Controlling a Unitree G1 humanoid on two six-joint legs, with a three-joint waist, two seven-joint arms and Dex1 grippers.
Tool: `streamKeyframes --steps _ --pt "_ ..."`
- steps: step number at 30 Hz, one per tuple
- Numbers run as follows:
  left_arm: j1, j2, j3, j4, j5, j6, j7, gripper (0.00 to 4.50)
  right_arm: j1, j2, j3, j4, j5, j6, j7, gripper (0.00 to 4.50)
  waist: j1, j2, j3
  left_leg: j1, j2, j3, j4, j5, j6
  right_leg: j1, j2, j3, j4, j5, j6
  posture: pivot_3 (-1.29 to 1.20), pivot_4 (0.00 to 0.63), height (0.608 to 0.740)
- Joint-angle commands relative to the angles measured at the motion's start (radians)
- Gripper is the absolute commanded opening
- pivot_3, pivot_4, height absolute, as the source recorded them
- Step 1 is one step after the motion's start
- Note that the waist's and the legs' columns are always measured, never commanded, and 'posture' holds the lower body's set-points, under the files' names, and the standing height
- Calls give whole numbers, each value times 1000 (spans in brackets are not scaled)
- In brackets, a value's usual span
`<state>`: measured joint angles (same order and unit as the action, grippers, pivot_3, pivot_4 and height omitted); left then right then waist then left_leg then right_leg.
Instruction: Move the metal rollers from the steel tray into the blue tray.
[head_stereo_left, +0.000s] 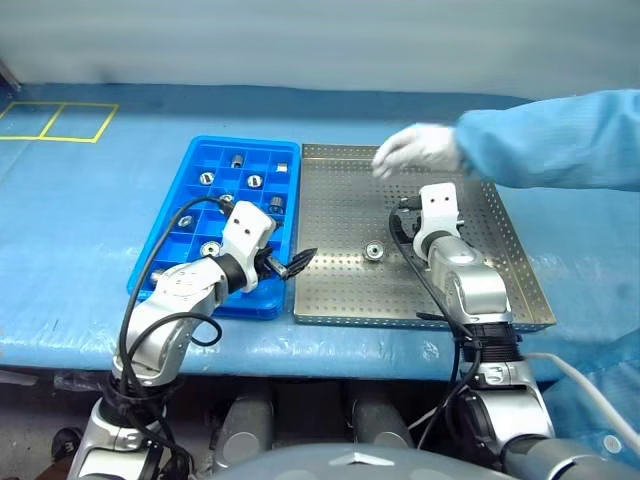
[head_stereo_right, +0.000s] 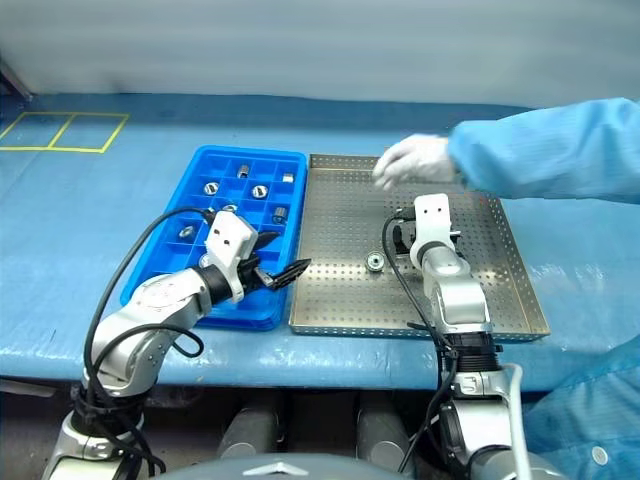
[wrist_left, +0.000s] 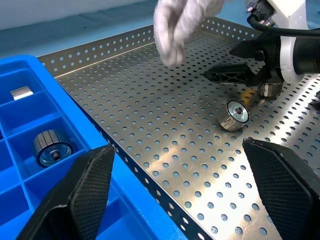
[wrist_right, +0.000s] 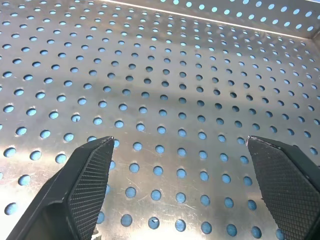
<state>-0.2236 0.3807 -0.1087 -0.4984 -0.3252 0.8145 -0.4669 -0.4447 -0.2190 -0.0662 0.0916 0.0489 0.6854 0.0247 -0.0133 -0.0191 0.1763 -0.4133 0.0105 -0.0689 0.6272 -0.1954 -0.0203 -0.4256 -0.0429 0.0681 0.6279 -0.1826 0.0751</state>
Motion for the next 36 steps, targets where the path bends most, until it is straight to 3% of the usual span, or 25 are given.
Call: streamKeyframes --steps 1,4,6,12,19,22,27,29,36 --pt "-1 6 13 -7 0 -24 5 4456 19 -5 -8 -121 93 8 127 4500 0 0 0 0 0 0 0 0 0 0 0 0 0 0 0 112 150 740" --pt "0 6 14 -8 -2 -23 7 4456 73 -81 79 -240 169 71 325 4500 0 0 0 0 0 0 -1 0 0 0 0 0 0 0 0 112 150 740" --pt "2 6 11 -5 -2 -26 7 4456 93 -110 105 -272 181 97 363 4500 1 0 0 0 0 0 -1 0 0 0 0 0 0 0 0 112 150 740" --pt "0 2 -1 10 3 -34 9 4456 113 -117 158 -268 168 115 380 4500 0 0 0 0 0 0 0 0 0 0 0 0 0 0 0 105 150 740" --pt "1 8 -3 10 8 -29 15 4456 89 -81 151 -176 107 98 287 4500 3 0 0 -1 0 0 0 0 0 0 0 0 0 0 0 111 150 740" --pt "6 11 0 2 8 -27 17 4490 82 -79 149 -159 92 110 266 3897 2 0 0 -1 0 0 0 0 0 0 0 0 0 0 0 119 150 740" --pt "11 16 6 -2 9 -26 26 4490 83 -75 144 -165 95 108 265 2275 2 0 0 0 0 0 1 0 0 0 0 0 0 0 0 122 150 740" --pt "14 19 8 -5 7 -25 28 4490 83 -69 144 -180 98 106 264 1825 3 0 0 0 0 0 2 0 0 1 0 0 0 0 0 122 150 740" --pt "21 62 151 -45 -29 41 64 4490 42 -20 195 -277 112 80 285 1827 -5 0 0 -1 0 0 0 0 0 -1 0 0 0 0 0 127 150 740"
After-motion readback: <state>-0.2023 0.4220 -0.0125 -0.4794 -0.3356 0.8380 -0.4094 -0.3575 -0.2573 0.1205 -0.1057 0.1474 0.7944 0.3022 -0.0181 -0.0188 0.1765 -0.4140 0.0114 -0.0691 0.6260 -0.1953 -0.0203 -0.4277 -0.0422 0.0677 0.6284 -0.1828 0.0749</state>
